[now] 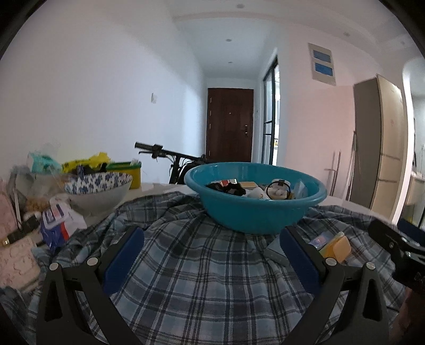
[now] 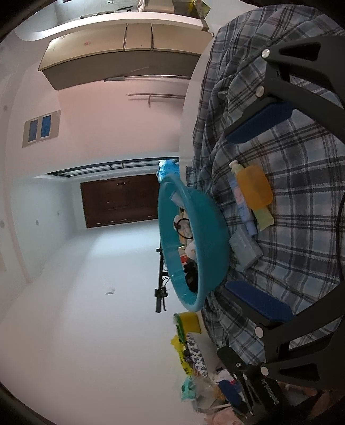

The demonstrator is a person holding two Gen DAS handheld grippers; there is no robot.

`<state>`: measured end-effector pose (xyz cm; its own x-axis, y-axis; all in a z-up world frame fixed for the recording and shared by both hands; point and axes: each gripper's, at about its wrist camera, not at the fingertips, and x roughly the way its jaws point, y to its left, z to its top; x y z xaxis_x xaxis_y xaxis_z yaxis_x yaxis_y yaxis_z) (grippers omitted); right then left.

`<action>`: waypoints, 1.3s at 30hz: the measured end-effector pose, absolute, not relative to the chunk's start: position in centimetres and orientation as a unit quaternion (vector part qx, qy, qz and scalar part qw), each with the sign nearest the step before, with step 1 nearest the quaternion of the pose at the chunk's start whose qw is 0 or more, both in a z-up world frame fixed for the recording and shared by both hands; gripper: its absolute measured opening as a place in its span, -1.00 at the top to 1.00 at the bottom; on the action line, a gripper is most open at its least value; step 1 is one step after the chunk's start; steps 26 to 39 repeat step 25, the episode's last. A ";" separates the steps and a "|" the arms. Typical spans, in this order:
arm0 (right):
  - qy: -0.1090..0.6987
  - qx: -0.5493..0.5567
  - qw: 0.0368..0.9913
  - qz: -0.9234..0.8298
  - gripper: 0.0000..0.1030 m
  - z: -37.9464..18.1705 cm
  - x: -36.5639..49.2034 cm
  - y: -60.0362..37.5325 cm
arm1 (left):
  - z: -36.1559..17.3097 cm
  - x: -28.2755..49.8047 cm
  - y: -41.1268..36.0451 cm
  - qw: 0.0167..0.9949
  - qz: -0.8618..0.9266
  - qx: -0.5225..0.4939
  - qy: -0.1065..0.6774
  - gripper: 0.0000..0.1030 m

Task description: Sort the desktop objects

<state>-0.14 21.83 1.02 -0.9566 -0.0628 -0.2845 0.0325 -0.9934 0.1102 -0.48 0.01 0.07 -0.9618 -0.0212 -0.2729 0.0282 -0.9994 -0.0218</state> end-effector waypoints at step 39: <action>-0.014 0.151 -0.003 -0.988 -0.99 0.8 -0.4 20.7 | -0.1 -0.7 -0.2 0.015 -0.990 0.140 0.013 -1.00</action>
